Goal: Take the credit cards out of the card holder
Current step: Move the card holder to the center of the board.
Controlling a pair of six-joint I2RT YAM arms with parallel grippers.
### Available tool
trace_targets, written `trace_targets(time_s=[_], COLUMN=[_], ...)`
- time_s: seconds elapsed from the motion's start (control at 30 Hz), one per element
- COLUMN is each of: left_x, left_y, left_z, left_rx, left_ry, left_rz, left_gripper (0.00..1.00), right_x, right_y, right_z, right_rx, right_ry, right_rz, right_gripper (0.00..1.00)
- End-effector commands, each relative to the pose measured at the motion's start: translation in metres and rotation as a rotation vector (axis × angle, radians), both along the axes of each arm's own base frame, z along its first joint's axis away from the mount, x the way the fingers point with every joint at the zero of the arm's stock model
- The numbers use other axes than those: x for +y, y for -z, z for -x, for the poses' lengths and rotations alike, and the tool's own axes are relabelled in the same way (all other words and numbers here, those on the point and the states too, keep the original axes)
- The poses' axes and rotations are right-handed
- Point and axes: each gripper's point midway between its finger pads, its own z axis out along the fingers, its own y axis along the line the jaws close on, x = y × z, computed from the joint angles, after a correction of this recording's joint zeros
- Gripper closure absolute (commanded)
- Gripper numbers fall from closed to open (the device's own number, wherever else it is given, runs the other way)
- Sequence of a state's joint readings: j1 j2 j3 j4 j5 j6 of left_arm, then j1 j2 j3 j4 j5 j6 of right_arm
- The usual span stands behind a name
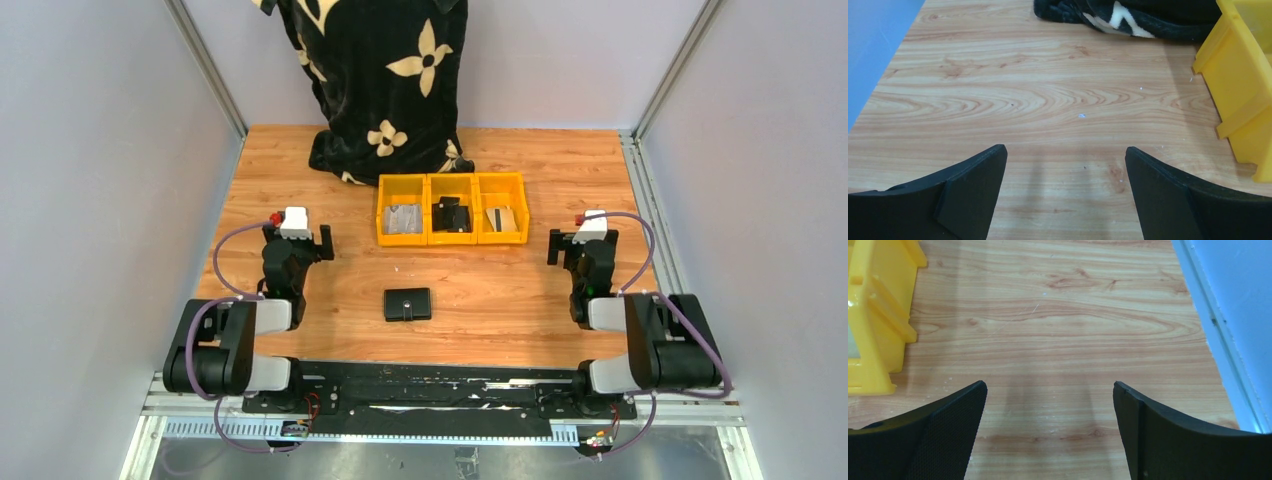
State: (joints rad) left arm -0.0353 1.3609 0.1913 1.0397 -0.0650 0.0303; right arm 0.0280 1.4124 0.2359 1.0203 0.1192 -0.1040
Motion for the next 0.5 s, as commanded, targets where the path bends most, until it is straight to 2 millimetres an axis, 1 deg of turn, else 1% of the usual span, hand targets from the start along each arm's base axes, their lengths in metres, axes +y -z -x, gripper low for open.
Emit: trace_targets(time_s=[0.0, 0.07, 0.1, 0.17, 0.2, 0.27, 0.3, 0.33, 0.37, 0.4, 0.47], left_x=[-0.003, -0.005, -0.005, -0.005, -0.004, -0.005, -0.007, -0.005, 0.0, 0.001, 0.001], left_y=[-0.026, -0.039, -0.04, -0.053, -0.054, -0.06, -0.07, -0.068, -0.071, -0.08, -0.084], left_z=[-0.013, -0.016, -0.015, -0.013, -0.01, -0.005, -0.004, -0.001, 0.001, 0.002, 0.007], left_rx=[0.03, 0.067, 0.09, 0.085, 0.114, 0.145, 0.145, 0.175, 0.194, 0.198, 0.241], left_ry=[0.017, 0.039, 0.045, 0.053, 0.062, 0.087, 0.109, 0.116, 0.114, 0.126, 0.164], left_rz=[-0.017, -0.039, -0.053, -0.075, -0.081, -0.08, -0.072, -0.062, -0.055, -0.052, -0.065], left_gripper=[0.0, 0.0, 0.0, 0.0, 0.0, 0.0, 0.0, 0.0, 0.0, 0.0, 0.0], right_x=[-0.009, -0.011, -0.011, -0.003, -0.003, -0.01, -0.002, 0.003, 0.021, 0.038, 0.064], right_y=[-0.021, -0.043, -0.051, -0.067, -0.069, -0.066, -0.067, -0.068, -0.07, -0.072, -0.073], right_z=[0.007, 0.006, 0.007, 0.006, 0.006, 0.012, 0.014, 0.014, 0.012, 0.011, 0.014], right_rx=[0.015, 0.026, 0.038, 0.038, 0.033, 0.056, 0.093, 0.114, 0.147, 0.173, 0.227], right_ry=[0.073, 0.103, 0.113, 0.116, 0.158, 0.307, 0.295, 0.272, 0.174, 0.067, -0.047], right_rz=[-0.007, -0.036, -0.057, -0.154, -0.229, -0.4, -0.47, -0.488, -0.51, -0.524, -0.483], right_gripper=[0.0, 0.0, 0.0, 0.0, 0.0, 0.0, 0.0, 0.0, 0.0, 0.0, 0.0])
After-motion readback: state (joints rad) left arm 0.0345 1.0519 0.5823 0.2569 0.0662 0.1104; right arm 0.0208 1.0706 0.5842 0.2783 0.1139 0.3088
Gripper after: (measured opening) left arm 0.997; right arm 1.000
